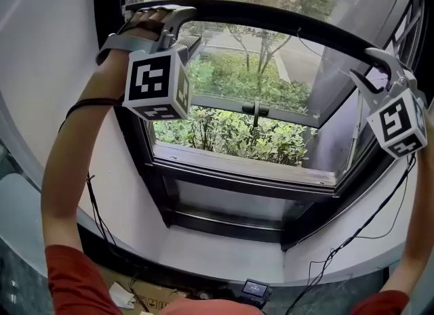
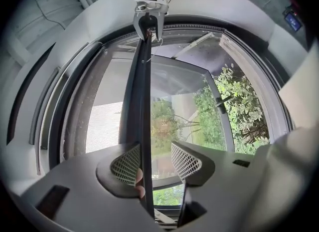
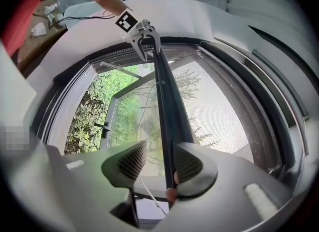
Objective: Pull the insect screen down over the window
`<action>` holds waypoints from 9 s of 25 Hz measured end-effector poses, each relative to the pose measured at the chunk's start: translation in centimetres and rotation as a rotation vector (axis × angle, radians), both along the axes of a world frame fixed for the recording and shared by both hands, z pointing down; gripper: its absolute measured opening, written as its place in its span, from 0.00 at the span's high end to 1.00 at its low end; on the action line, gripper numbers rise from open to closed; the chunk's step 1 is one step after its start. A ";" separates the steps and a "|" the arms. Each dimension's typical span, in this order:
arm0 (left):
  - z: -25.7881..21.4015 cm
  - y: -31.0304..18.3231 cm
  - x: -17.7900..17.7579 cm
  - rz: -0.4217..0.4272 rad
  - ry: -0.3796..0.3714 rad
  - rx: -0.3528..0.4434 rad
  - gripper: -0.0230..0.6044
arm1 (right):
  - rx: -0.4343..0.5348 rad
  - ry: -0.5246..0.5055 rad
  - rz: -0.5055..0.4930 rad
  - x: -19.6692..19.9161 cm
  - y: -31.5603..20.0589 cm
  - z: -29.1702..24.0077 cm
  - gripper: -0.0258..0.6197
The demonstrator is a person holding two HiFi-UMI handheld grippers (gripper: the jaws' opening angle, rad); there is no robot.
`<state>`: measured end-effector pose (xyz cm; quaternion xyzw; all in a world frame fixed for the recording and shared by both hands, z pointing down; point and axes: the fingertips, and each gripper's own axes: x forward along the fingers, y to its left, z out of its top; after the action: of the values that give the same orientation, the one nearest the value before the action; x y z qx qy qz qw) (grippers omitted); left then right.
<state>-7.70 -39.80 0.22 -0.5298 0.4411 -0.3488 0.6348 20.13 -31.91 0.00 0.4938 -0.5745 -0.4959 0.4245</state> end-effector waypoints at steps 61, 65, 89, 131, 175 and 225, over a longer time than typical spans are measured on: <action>30.0 1.9 0.1 0.020 -0.048 -0.401 0.66 | -0.448 -0.164 -0.033 0.0 1.6 30.2 0.62; 32.5 2.0 0.0 0.034 -0.050 -0.441 0.66 | -0.479 -0.181 -0.028 -0.2 1.9 32.5 0.62; 38.9 2.9 -0.3 0.014 -0.040 -0.560 0.66 | -0.531 -0.318 -0.032 -0.7 2.5 38.4 0.62; 43.3 2.3 -0.2 -0.010 -0.026 -0.549 0.67 | -0.430 -0.344 0.001 -0.3 1.8 43.3 0.61; 43.3 16.0 1.2 0.230 1.274 -0.825 0.70 | -0.242 -1.260 -0.168 -5.1 14.1 41.3 0.61; 43.5 16.6 1.8 0.248 1.299 -0.786 0.93 | -0.220 -1.295 -0.154 -6.6 13.7 43.0 0.88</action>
<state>-5.86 -23.20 43.73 -0.8606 0.5064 -0.0248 0.0480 13.58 -18.16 43.04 0.6034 -0.7947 -0.0660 0.0048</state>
